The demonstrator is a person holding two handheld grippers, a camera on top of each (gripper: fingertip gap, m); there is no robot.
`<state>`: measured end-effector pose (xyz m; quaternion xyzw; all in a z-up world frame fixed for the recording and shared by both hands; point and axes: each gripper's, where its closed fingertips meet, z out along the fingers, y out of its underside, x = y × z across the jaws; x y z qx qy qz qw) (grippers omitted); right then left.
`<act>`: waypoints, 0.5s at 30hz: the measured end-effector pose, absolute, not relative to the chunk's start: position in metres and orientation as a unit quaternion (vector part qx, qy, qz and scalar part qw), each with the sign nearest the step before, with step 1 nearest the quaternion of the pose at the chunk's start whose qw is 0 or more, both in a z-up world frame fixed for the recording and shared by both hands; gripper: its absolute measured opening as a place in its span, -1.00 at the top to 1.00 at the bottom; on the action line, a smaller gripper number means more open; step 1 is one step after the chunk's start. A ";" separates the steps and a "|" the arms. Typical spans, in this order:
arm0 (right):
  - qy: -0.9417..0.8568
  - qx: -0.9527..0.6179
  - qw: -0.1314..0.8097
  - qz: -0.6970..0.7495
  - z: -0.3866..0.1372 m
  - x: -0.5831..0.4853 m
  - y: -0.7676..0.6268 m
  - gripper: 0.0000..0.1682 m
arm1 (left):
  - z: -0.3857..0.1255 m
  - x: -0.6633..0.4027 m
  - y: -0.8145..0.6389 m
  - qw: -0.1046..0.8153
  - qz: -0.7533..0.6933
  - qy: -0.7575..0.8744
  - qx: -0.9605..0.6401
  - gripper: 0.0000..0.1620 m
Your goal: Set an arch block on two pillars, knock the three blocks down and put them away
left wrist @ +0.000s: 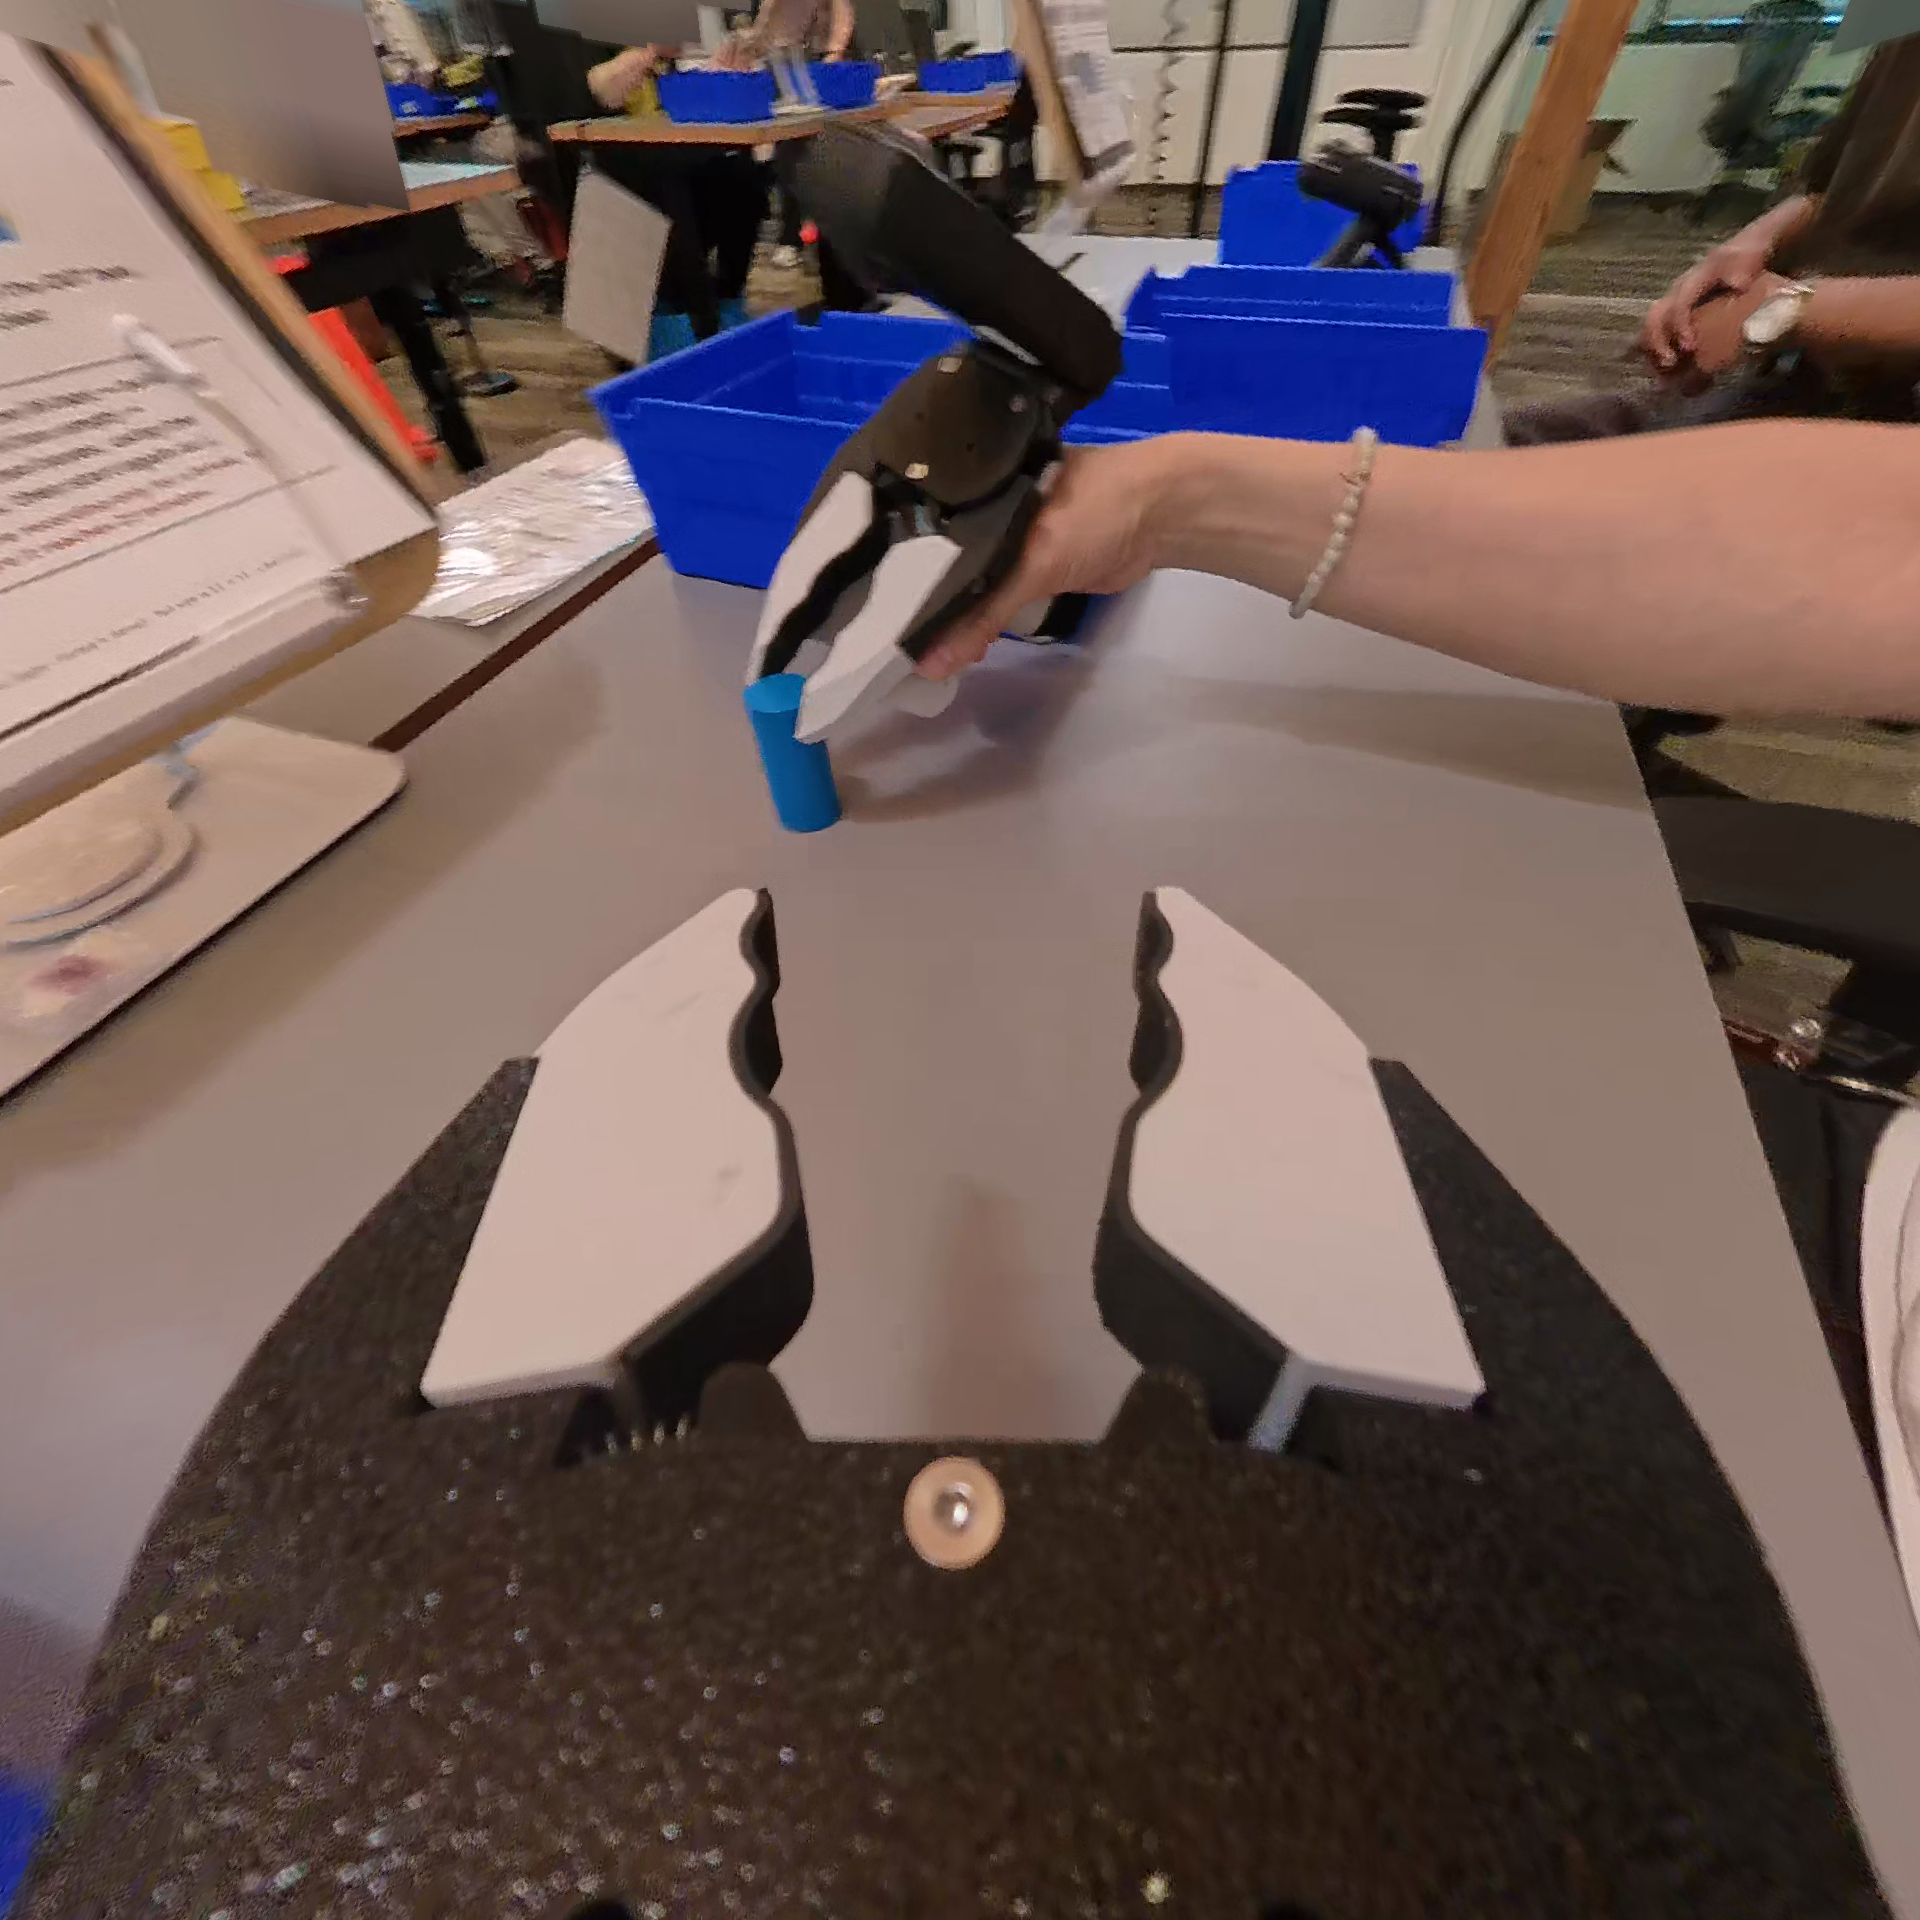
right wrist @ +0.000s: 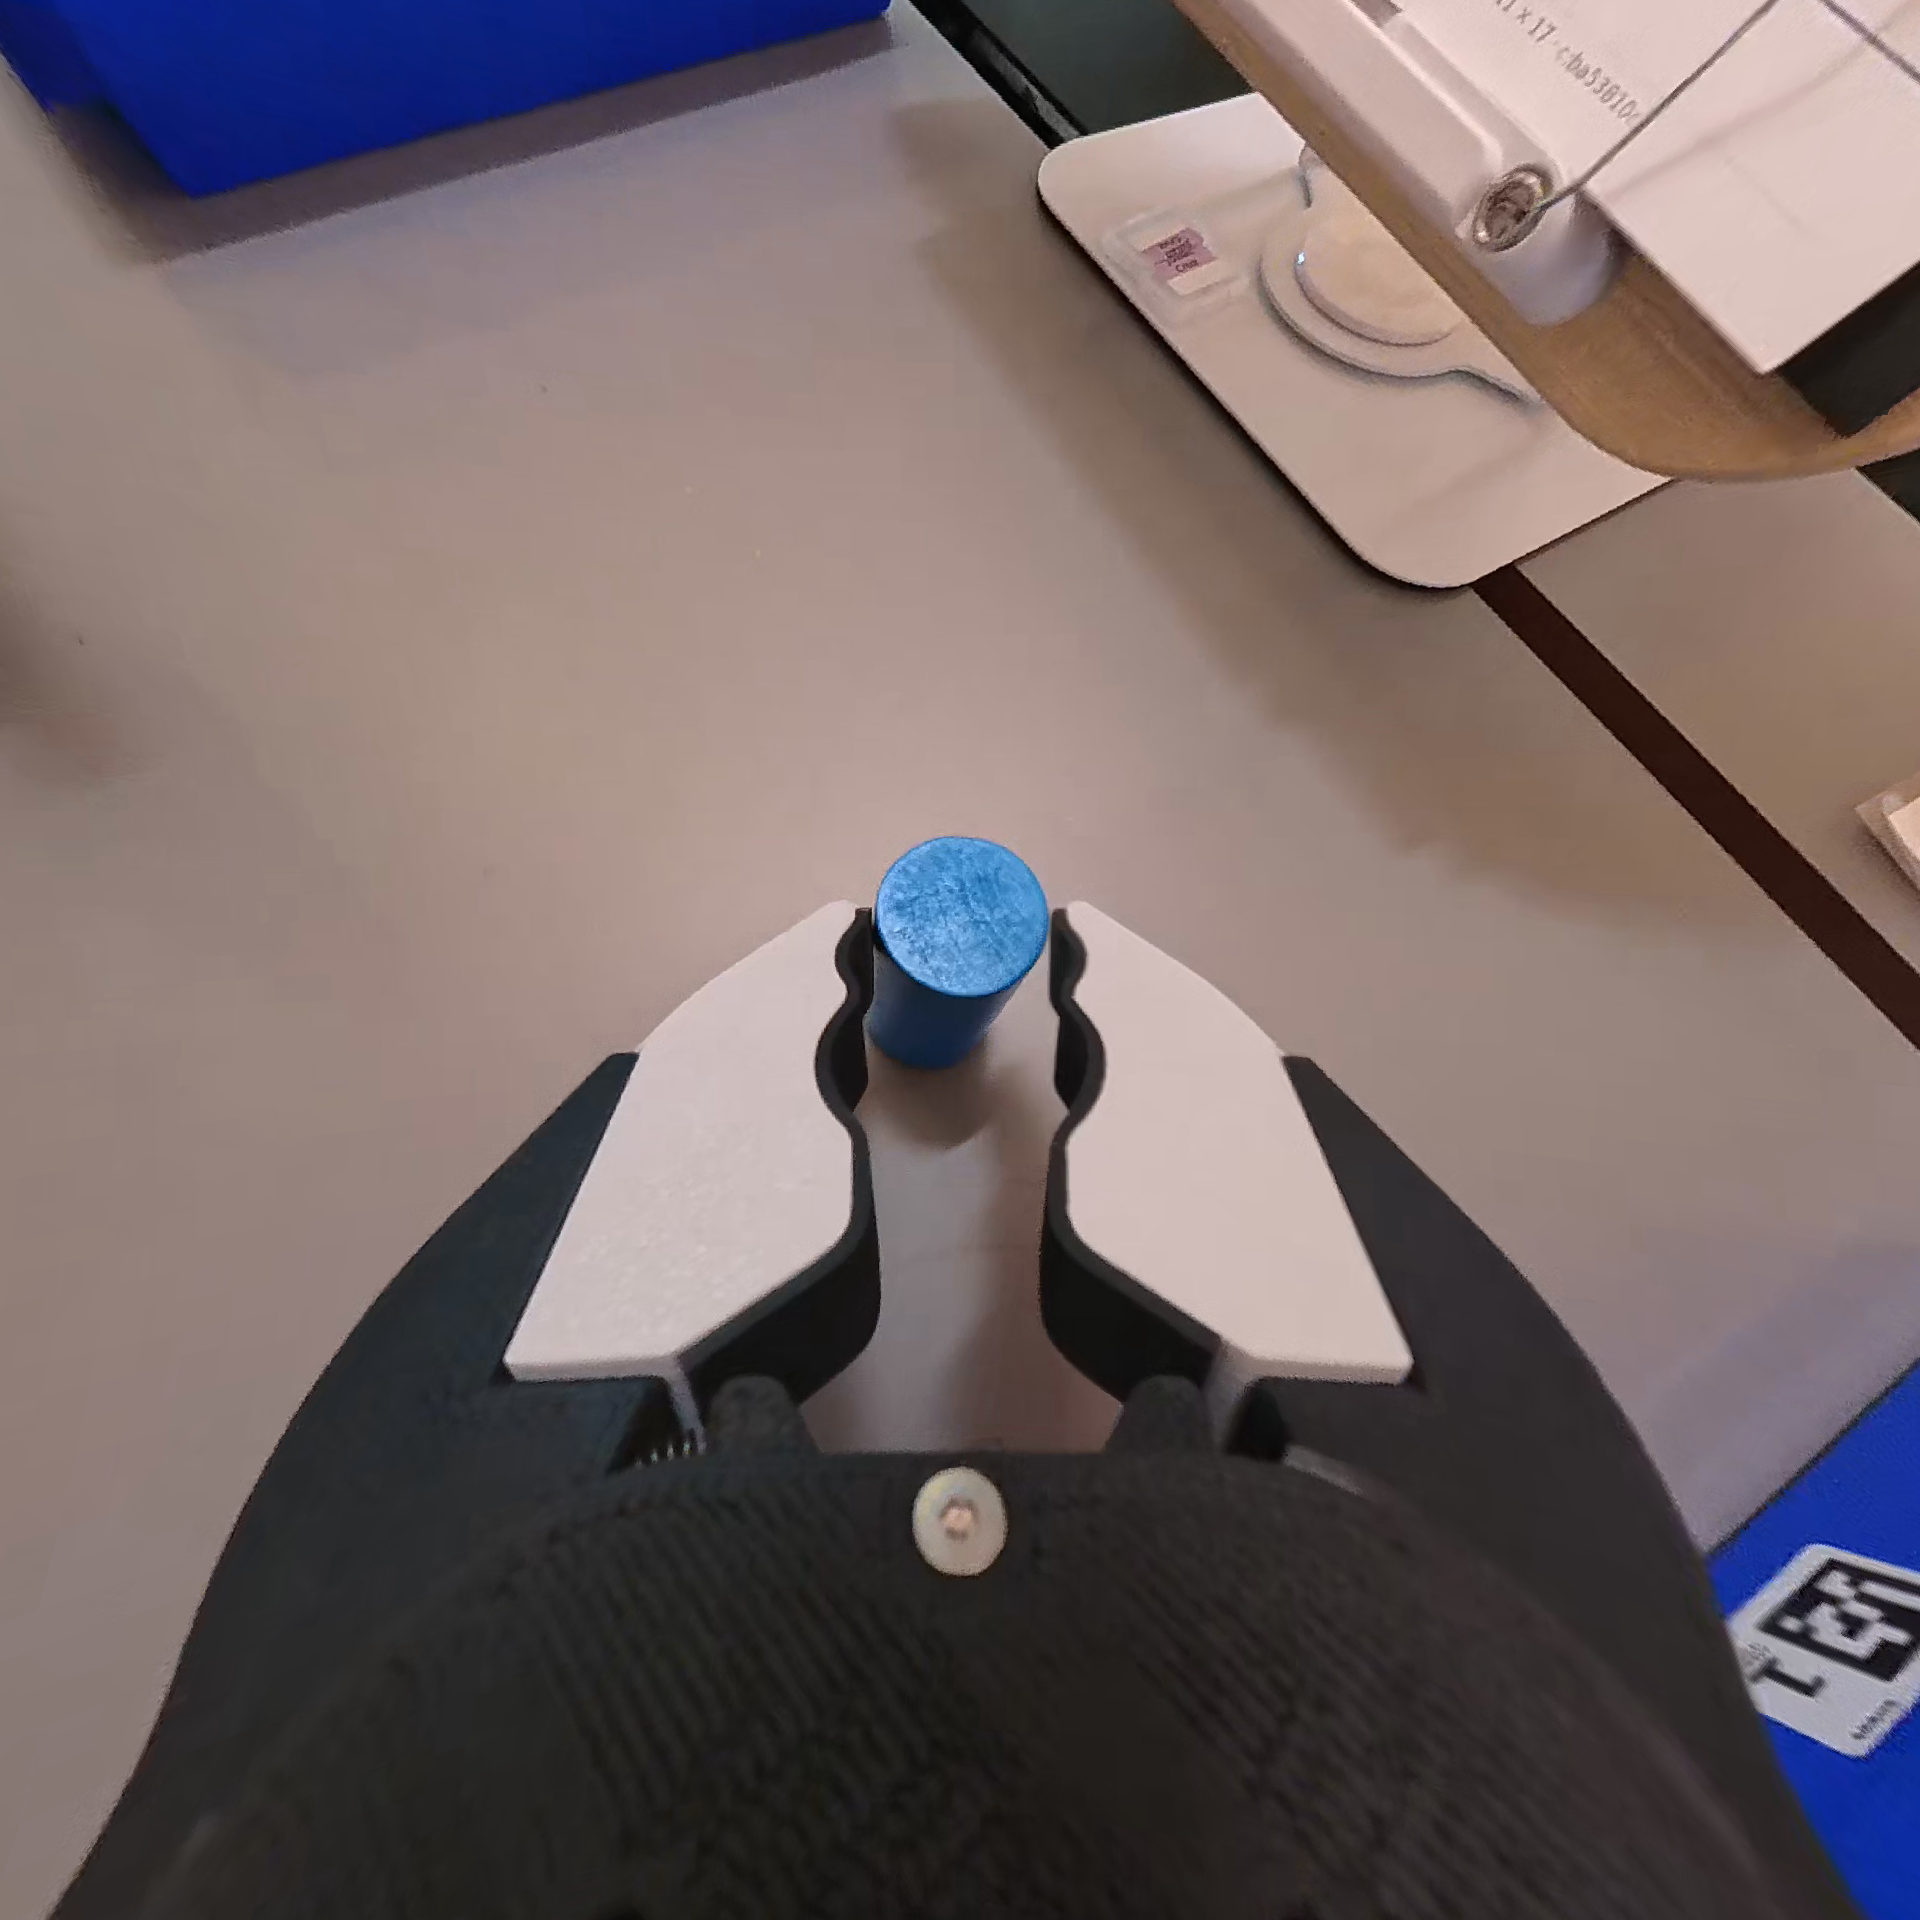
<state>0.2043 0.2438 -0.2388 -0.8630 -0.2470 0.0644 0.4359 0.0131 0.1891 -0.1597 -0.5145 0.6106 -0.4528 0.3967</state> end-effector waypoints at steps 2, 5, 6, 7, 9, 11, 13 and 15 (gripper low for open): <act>-0.236 -0.860 0.449 0.061 -0.231 0.206 0.246 0.32 | -0.145 0.001 0.212 0.405 -0.430 0.589 -0.552 0.19; -0.222 -0.852 0.470 0.066 -0.210 0.206 0.243 0.11 | -0.128 -0.037 0.275 0.397 -0.360 0.530 -0.658 0.19; -0.220 -0.848 0.478 0.062 -0.203 0.206 0.240 0.08 | -0.129 -0.056 0.301 0.377 -0.324 0.504 -0.706 0.21; -0.215 -0.846 0.485 0.057 -0.196 0.206 0.236 0.05 | -0.135 -0.078 0.328 0.348 -0.281 0.475 -0.758 0.23; -0.204 -0.842 0.497 0.052 -0.184 0.202 0.228 0.03 | -0.155 -0.128 0.375 0.262 -0.185 0.412 -0.853 0.27; -0.198 -0.836 0.510 0.050 -0.176 0.196 0.218 0.02 | -0.175 -0.163 0.401 0.159 -0.135 0.364 -0.908 0.29; -0.201 -0.827 0.522 0.054 -0.171 0.186 0.209 0.02 | -0.194 -0.182 0.417 0.076 -0.114 0.327 -0.935 0.39; -0.208 -0.822 0.527 0.060 -0.170 0.175 0.200 0.02 | -0.210 -0.186 0.428 0.021 -0.105 0.307 -0.946 0.41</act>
